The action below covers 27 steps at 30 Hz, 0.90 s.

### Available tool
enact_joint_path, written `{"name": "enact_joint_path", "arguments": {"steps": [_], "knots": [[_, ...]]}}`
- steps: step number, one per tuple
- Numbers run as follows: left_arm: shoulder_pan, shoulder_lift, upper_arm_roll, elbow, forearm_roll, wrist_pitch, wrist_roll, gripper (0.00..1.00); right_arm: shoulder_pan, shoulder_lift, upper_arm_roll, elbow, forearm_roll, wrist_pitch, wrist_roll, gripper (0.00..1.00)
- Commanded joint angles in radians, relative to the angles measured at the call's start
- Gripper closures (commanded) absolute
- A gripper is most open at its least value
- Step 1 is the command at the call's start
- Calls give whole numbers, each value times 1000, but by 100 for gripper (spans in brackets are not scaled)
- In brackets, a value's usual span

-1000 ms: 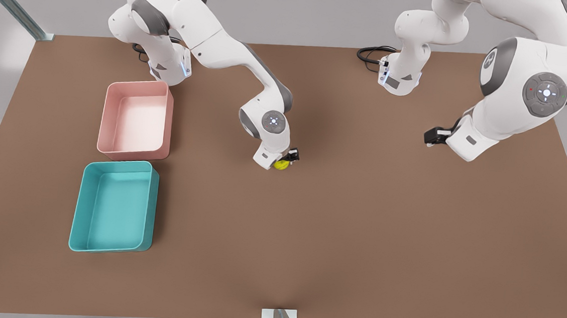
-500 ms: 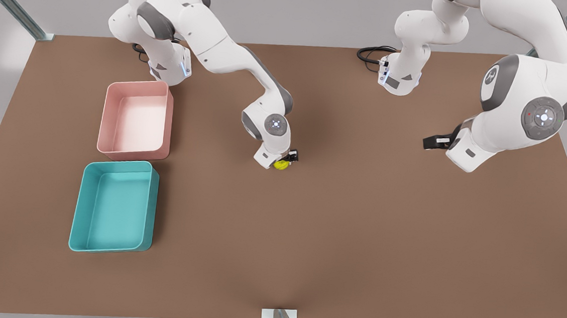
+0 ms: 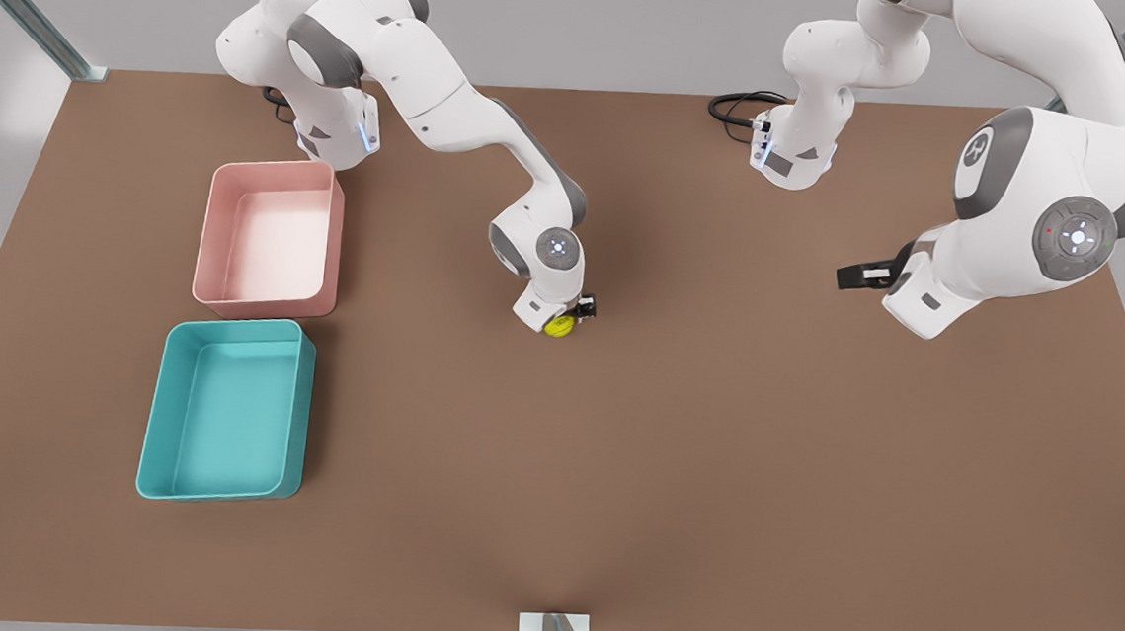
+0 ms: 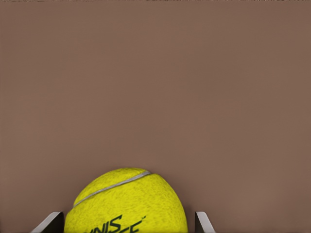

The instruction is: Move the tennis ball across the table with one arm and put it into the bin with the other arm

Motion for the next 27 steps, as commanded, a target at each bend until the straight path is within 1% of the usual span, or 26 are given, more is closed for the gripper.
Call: {"name": "enact_joint_path", "arguments": {"steps": [1, 2, 4, 6, 10, 13, 15, 17, 19, 22, 24, 27], "knots": [[0, -1, 0, 0, 0, -6, -24, 0, -1, -2, -1, 1, 1, 13, 20, 12], [0, -1, 0, 0, -1, -6, -24, 0, -4, -1, -1, 1, -2, 15, 20, 15], [0, 0, 0, 0, 0, -5, -24, 0, -4, 4, 1, 1, -2, 21, 20, 16], [0, 0, 0, 0, 0, -5, -22, 0, -6, 4, 1, 1, 1, 23, 20, 23], [0, 0, 0, 0, 2, -5, -22, 0, -32, -30, 1, 1, 2, 18, 10, 24], [2, 0, 0, 0, 2, -5, -19, 0, -82, -103, 1, -2, 8, -10, -35, 24], [2, 2, 0, 0, 2, -5, -19, 0, -164, -169, 1, -2, 27, -114, -211, 24], [2, 0, 0, 2, 2, -5, -19, 0, -332, -228, -1, 15, 27, -281, -435, 23], [2, 2, 0, 2, 2, -5, -18, 0, -470, -266, -9, 36, 16, -361, -549, 23], [3, 8, 0, 2, 3, -3, -16, 0, -684, -268, -15, 78, 5, -392, -773, 23], [3, 13, 0, 2, 3, -3, -16, 0, -808, -242, -15, 107, -21, -393, -926, 23], [3, 13, 0, 2, 3, -3, -16, 0, -891, -188, -15, 121, -48, -393, -987, 23]]}}
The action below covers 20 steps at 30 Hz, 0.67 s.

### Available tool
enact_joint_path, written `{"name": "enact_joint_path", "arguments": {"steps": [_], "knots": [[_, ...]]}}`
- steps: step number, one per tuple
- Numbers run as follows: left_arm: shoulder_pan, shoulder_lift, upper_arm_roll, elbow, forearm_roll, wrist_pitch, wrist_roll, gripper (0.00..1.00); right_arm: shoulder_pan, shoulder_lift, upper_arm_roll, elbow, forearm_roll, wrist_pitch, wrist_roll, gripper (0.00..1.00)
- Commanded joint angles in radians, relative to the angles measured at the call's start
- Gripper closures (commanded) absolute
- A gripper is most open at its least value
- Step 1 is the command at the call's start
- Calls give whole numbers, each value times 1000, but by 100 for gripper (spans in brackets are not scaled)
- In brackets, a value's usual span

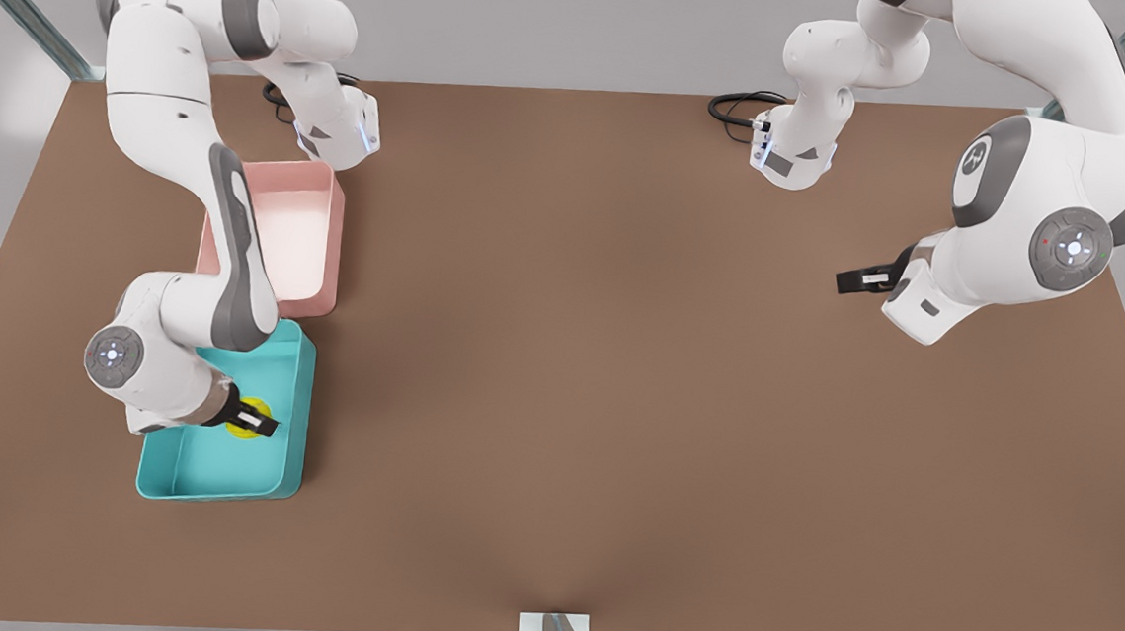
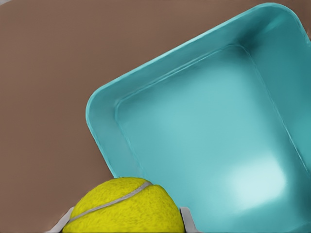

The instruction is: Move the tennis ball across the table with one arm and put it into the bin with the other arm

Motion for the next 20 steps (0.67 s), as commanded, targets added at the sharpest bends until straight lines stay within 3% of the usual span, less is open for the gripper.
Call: {"name": "enact_joint_path", "arguments": {"steps": [1, 3, 4, 8, 11, 13, 14, 16, 18, 20], "knots": [[0, -1, 0, 0, 1, 0, -3, 0, -42, 27, -2, 7, -48, -59, -597, 23], [1, 2, 0, 0, -30, 0, -3, 0, -87, 116, -8, 49, -63, -49, -621, 20], [3, 14, 1, 0, -35, 3, -1, 0, -96, 131, -8, 57, -63, -49, -629, 0], [1, 24, 0, 2, -62, 18, -1, 0, -96, 137, -8, 57, -62, -53, -631, 0], [57, 22, 13, 62, -107, 7, 2, 0, -38, 31, 10, 76, -59, -85, -628, 0], [66, 24, 12, 59, -107, 7, 2, 0, 59, 62, 2, 321, -59, -421, -542, 0], [64, 30, 12, 56, -107, 7, 0, 0, 77, 38, 4, 362, -66, -553, -424, 0], [64, 33, 10, 54, -108, 7, 0, 0, 102, -107, 13, 346, -74, -713, -319, 0], [63, 37, 10, 56, -105, 9, 2, 0, 94, -292, 27, 229, -91, -730, -308, 0], [57, 37, 7, 56, -105, 12, 0, 0, 82, -361, 31, 177, -88, -728, -302, 0]]}}
